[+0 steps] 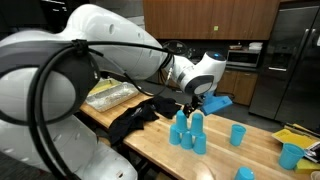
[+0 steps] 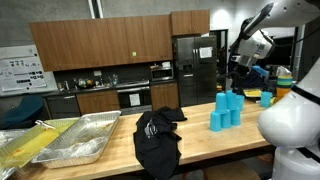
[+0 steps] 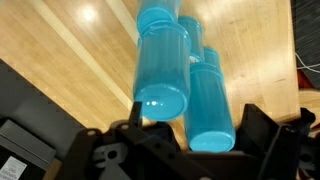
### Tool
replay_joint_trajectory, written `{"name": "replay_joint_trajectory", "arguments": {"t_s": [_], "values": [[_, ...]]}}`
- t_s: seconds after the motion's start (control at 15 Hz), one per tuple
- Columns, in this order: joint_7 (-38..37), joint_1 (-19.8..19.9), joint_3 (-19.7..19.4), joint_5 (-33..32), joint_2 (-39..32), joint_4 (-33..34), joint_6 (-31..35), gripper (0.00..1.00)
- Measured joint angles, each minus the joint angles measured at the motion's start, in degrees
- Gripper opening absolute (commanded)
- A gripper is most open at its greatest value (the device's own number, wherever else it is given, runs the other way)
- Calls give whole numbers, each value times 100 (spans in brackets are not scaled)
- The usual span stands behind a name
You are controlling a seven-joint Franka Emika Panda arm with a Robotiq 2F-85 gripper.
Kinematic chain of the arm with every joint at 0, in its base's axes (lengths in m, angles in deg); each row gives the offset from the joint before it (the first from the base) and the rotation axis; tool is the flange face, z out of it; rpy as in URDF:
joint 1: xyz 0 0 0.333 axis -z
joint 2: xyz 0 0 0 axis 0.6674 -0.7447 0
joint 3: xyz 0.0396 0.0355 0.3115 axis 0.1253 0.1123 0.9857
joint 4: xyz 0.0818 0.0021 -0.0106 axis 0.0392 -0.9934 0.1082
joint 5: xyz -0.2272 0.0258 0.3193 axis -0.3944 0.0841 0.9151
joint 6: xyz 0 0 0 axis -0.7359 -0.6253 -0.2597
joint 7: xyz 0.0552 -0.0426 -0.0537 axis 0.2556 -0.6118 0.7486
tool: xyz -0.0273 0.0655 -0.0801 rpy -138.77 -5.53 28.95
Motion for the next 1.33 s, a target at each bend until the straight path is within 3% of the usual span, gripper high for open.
{"name": "replay_joint_trajectory", "arguments": {"t_s": [0.2, 0.6, 1.33], "values": [[29, -32, 140, -82, -107, 100, 151, 100], [-224, 44, 409, -931, -192, 533, 46, 100], [-920, 108, 508, -1000, -588, 667, -307, 100]]}}
